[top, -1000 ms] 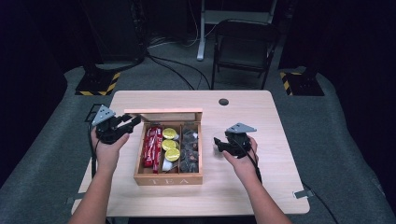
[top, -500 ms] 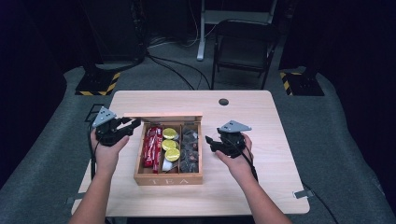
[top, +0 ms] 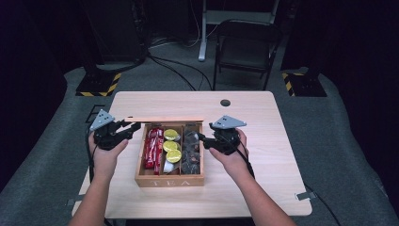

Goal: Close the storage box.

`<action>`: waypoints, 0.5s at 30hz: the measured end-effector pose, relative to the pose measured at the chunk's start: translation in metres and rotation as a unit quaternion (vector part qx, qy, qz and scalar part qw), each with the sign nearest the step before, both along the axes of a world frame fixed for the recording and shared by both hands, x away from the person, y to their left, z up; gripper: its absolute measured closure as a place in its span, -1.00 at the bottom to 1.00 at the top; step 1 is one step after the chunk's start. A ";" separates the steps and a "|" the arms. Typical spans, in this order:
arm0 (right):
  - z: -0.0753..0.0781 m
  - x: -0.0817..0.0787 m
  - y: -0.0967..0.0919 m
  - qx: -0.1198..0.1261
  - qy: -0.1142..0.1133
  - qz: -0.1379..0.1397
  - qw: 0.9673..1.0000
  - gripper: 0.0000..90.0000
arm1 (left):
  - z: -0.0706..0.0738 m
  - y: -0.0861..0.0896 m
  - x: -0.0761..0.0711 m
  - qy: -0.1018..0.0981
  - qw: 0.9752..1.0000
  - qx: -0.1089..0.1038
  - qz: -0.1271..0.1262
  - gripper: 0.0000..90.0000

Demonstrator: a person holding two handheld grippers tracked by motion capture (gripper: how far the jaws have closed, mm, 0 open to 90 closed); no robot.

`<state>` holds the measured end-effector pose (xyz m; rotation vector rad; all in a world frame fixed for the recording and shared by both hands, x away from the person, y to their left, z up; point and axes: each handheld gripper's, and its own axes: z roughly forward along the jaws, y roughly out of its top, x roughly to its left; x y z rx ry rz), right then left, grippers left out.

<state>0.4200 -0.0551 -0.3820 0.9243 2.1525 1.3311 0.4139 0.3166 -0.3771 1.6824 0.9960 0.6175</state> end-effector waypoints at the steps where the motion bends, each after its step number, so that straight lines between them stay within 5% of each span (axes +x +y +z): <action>1: 0.001 0.000 0.001 0.000 -0.003 0.001 1.000 -0.10 | 0.000 0.000 0.000 0.000 1.000 0.000 0.000 0.26; 15: 0.019 0.001 0.006 0.013 -0.012 0.005 1.000 -0.04 | 0.009 0.001 -0.009 -0.009 1.000 -0.002 -0.006 0.25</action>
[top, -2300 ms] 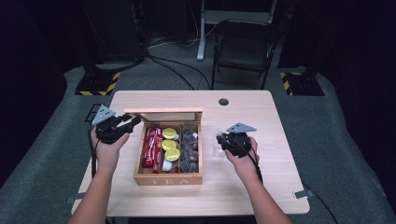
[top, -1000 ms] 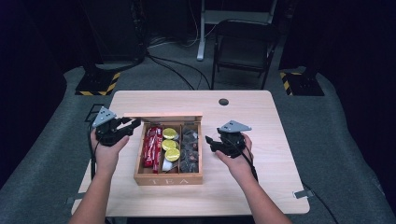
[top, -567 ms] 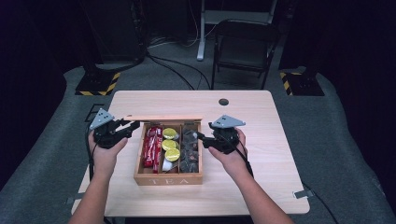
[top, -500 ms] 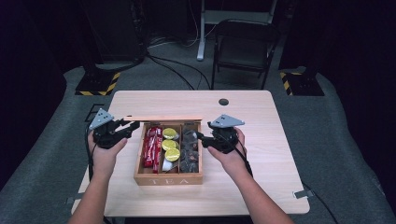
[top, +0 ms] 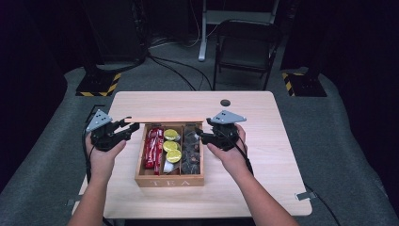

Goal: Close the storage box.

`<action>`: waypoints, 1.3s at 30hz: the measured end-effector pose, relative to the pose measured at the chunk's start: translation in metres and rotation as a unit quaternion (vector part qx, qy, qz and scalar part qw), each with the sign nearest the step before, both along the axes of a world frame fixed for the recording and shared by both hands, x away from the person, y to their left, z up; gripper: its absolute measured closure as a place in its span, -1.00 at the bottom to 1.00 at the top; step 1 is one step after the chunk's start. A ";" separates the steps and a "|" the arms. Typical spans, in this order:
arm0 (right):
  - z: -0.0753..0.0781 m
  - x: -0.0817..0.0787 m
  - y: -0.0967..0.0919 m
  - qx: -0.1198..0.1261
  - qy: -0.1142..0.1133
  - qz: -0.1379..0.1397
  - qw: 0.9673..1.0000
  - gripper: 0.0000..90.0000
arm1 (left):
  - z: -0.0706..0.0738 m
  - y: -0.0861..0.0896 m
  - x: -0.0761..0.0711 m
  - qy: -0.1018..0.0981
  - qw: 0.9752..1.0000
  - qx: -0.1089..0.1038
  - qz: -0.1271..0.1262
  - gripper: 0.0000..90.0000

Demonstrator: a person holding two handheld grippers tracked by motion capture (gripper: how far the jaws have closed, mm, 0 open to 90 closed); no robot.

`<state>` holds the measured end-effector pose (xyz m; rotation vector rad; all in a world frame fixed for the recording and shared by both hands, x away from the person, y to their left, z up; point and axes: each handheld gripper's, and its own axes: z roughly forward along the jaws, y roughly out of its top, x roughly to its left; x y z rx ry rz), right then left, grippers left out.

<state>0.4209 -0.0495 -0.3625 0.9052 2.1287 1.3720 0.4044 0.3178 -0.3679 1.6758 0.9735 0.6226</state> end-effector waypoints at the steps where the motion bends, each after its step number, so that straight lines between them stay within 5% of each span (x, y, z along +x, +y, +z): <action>1: 0.002 0.000 0.001 -0.002 -0.003 0.000 1.000 -0.03 | 0.001 0.000 -0.001 -0.001 1.000 0.001 -0.001 0.25; 7: 0.010 0.001 0.006 -0.008 -0.011 0.005 1.000 0.10 | 0.007 0.000 -0.008 -0.009 1.000 0.001 -0.003 0.24; 20: 0.013 0.001 0.001 -0.011 -0.019 0.030 0.999 0.23 | 0.012 -0.005 -0.013 0.010 0.999 0.044 0.001 0.25; 32: 0.003 -0.010 -0.003 -0.006 -0.016 0.043 0.999 0.22 | 0.000 -0.003 -0.025 0.019 0.999 0.028 -0.003 0.24; 39: -0.004 -0.015 -0.004 -0.013 -0.014 0.050 0.999 0.20 | -0.002 -0.003 -0.032 0.028 0.999 0.046 -0.009 0.24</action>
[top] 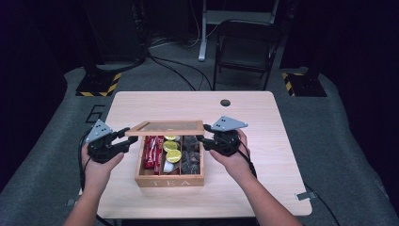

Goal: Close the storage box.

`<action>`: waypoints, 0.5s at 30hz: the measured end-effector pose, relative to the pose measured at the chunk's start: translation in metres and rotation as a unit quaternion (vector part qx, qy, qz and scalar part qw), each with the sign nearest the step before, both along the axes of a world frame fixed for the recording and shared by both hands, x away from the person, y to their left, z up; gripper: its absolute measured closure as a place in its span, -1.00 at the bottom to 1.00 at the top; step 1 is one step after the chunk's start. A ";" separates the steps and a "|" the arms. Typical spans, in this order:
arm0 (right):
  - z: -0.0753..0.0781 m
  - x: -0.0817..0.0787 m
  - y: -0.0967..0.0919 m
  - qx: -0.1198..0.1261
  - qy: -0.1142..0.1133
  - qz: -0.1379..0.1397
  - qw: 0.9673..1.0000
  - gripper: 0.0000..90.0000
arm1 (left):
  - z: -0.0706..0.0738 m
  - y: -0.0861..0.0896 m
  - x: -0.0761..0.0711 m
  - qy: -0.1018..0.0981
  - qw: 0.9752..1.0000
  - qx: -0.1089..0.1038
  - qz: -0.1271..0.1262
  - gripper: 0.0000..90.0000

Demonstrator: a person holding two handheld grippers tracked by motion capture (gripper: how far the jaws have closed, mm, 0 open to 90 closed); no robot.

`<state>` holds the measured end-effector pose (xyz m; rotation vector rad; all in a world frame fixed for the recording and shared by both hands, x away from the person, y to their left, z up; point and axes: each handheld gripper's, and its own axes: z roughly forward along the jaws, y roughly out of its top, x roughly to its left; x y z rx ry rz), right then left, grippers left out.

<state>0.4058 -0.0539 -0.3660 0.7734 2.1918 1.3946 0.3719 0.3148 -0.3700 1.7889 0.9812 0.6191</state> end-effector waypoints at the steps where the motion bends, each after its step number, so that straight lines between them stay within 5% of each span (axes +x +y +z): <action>1: -0.001 -0.001 0.000 0.000 0.000 0.000 1.000 0.20 | 0.000 0.000 -0.001 -0.002 1.000 0.002 -0.003 0.24; 15: -0.010 -0.010 -0.001 -0.016 0.000 0.006 1.000 0.19 | -0.005 0.003 -0.013 0.005 1.000 0.018 -0.025 0.20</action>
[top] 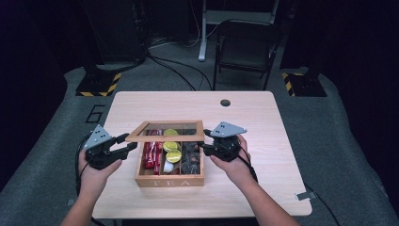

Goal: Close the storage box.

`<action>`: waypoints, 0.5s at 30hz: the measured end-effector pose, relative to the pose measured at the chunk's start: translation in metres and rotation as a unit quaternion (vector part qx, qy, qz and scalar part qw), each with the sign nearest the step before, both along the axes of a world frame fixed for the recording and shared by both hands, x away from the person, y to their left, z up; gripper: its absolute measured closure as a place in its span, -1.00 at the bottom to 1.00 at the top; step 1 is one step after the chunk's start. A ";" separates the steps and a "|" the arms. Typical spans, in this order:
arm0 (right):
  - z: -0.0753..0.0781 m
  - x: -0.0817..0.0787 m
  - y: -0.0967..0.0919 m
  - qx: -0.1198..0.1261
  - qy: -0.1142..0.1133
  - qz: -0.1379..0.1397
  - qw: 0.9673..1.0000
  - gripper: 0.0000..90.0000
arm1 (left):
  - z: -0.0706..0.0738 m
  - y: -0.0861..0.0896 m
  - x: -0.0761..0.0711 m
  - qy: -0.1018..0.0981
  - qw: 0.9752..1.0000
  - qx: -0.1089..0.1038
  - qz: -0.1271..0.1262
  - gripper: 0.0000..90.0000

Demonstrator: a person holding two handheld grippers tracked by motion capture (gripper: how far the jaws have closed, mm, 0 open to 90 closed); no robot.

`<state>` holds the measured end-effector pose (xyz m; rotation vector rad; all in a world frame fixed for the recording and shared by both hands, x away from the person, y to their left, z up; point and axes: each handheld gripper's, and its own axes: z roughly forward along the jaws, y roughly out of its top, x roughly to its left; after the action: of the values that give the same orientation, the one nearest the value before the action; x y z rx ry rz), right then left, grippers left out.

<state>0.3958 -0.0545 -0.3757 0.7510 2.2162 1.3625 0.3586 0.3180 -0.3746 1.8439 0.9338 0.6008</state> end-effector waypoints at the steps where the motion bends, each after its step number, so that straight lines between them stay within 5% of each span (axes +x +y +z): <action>1: 0.000 0.000 0.000 0.000 0.000 0.000 1.000 0.19 | 0.000 0.000 0.000 0.000 1.000 0.000 0.000 0.20; 15: -0.019 -0.017 -0.007 -0.004 0.019 0.015 1.000 0.21 | -0.021 0.000 -0.014 0.011 1.000 0.003 -0.004 0.18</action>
<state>0.3787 -0.0611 -0.3943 0.7506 2.2700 1.3623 0.3442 0.3183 -0.3957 1.8627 0.9405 0.5798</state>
